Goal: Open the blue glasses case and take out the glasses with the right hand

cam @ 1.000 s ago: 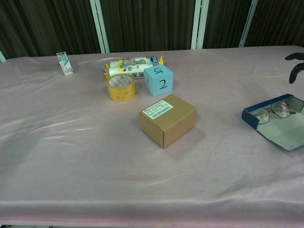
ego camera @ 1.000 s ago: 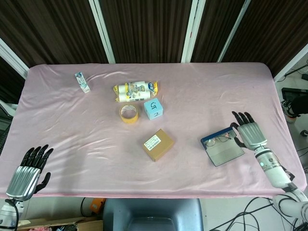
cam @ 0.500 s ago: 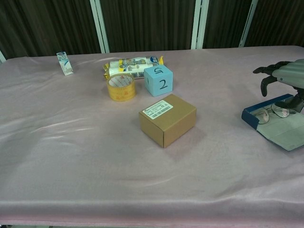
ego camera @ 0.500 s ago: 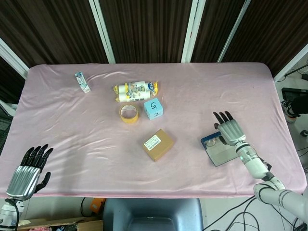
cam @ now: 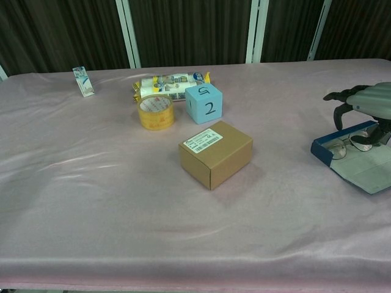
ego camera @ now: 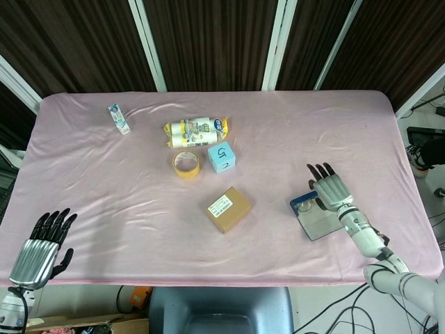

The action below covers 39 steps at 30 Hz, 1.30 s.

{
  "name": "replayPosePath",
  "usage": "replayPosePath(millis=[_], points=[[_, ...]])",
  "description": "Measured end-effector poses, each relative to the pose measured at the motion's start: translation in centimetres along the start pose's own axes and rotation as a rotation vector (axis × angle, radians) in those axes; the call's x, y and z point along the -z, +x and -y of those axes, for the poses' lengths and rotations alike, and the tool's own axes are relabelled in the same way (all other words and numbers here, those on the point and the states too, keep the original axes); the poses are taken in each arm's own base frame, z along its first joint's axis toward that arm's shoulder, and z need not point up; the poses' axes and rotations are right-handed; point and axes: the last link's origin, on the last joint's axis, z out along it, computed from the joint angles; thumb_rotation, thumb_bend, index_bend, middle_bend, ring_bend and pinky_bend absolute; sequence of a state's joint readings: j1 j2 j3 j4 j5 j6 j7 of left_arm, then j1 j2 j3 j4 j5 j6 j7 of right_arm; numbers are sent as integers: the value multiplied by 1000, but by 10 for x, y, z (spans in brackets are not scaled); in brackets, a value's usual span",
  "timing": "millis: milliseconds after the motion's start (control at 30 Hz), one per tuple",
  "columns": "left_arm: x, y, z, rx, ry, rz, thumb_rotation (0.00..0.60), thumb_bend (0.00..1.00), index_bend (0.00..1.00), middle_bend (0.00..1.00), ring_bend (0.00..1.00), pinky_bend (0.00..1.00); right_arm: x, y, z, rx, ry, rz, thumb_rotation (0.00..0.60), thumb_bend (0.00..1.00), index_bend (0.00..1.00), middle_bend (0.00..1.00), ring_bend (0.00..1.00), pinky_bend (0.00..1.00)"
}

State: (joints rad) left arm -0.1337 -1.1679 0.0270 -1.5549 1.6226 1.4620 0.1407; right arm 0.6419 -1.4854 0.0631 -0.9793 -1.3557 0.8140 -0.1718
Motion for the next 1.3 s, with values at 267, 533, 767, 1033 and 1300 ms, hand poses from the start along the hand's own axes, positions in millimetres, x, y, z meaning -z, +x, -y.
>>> replayPosePath(millis=[267, 533, 767, 1033, 1300], points=[[0, 0, 0, -1, -3, 1, 600, 416, 0, 0, 0, 79, 0, 1, -3, -9, -8, 3, 600, 523, 541, 5, 0, 0], [-1, -1, -1, -1, -5, 2, 600, 417, 0, 0, 0, 79, -2, 0, -2, -14, -10, 12, 600, 553, 563, 11, 0, 0], [-1, -1, -1, 0, -6, 3, 600, 416, 0, 0, 0, 79, -2, 1, -3, -17, -11, 10, 600, 555, 570, 12, 0, 0], [-1, -1, 0, 0, -5, 2, 600, 417, 0, 0, 0, 79, -3, 2, -1, -17, -8, 12, 600, 579, 585, 16, 0, 0], [-1, 0, 0, 3, -5, 2, 600, 417, 0, 0, 0, 78, -3, 3, -1, -27, -11, 7, 600, 584, 595, 22, 0, 0]])
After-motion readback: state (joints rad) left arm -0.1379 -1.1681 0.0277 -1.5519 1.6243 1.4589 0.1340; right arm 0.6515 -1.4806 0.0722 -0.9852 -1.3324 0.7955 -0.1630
